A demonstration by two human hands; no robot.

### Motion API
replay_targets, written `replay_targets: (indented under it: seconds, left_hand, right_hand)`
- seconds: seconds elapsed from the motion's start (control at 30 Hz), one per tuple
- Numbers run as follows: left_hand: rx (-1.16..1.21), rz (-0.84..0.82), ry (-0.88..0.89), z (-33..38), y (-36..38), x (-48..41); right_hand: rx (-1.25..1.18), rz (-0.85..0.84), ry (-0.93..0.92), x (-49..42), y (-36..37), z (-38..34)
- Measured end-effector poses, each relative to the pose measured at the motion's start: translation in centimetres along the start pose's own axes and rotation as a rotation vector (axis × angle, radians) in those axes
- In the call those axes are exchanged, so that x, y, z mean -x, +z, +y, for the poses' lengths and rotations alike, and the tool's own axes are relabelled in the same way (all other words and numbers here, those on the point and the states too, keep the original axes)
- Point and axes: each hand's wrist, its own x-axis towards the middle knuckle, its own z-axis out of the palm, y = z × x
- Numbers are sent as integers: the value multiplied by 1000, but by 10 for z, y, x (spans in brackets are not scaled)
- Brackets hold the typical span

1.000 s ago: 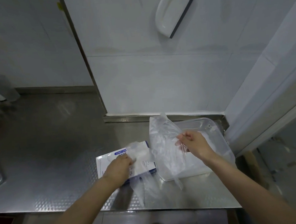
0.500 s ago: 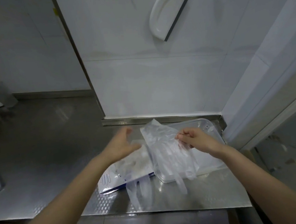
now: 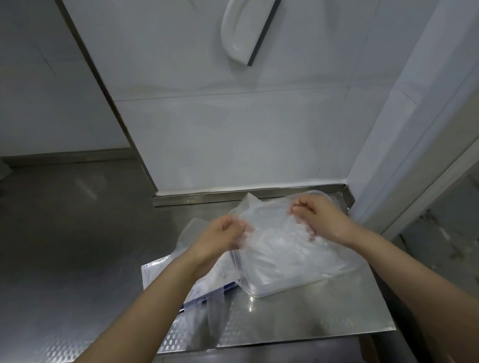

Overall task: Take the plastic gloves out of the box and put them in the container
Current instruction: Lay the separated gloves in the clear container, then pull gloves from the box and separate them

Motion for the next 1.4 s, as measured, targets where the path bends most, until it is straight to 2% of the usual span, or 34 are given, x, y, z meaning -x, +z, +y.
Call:
replay_targets:
  seconds: [0.1,0.17,0.23,0.37,0.5,0.57,0.63,0.7,0.77,0.83,0.9,1.03,1.17,1.27,1.33,1.4]
  left_hand:
    - [367,142,-48,7,10,-7]
    - [442,222,-77,11,16,-8]
    - [289,224,-85,9,16,-8]
    - [-244,259,-38,0,3,-12]
    - [-318,175,52,21,4,-20]
    - [-399,145,182,40,10,-26]
    - [-501,219,367,58,17,-30]
    - [-500,329,535,71,20,-28]
    - [-481,369,726,77,22,-19]
    - [-541,320,836,69,22,-10]
    - [-678,200,838,47,18,-6]
    - [-1074,-61,721,-3,17,-14]
    - [-1547,-353,362,-23,36,-31]
    - [-1745,-474,193,-29,48,-43]
    - [-1796,-426,192,-33,54,-49]
    - [-1756,-322,217,-35,61,-56]
  right_hand:
    - [183,67,-55,-1,5,6]
    - [239,76,-64,-3,7,8]
    - [275,101,-89,-4,4,10]
    - [304,185,-113,-7,-14,11]
    - [387,173,-218,-7,-28,-2]
    - [394,142,-290,-8,-34,-9]
    - [332,169,-366,-10,-40,-17]
    - [303,313,-500,-7,-44,-24]
    - [329,477,-664,1,-45,-28]
    - [360,532,-774,14,-41,-24]
    - [418,442,-813,22,-34,-5]
    - [518,103,-570,24,-14,40]
    - [690,-232,-253,13,5,62]
    - [558,-462,-8,0,9,67]
    - [450,-466,84,-7,11,65]
    - [401,-320,64,-14,16,62]
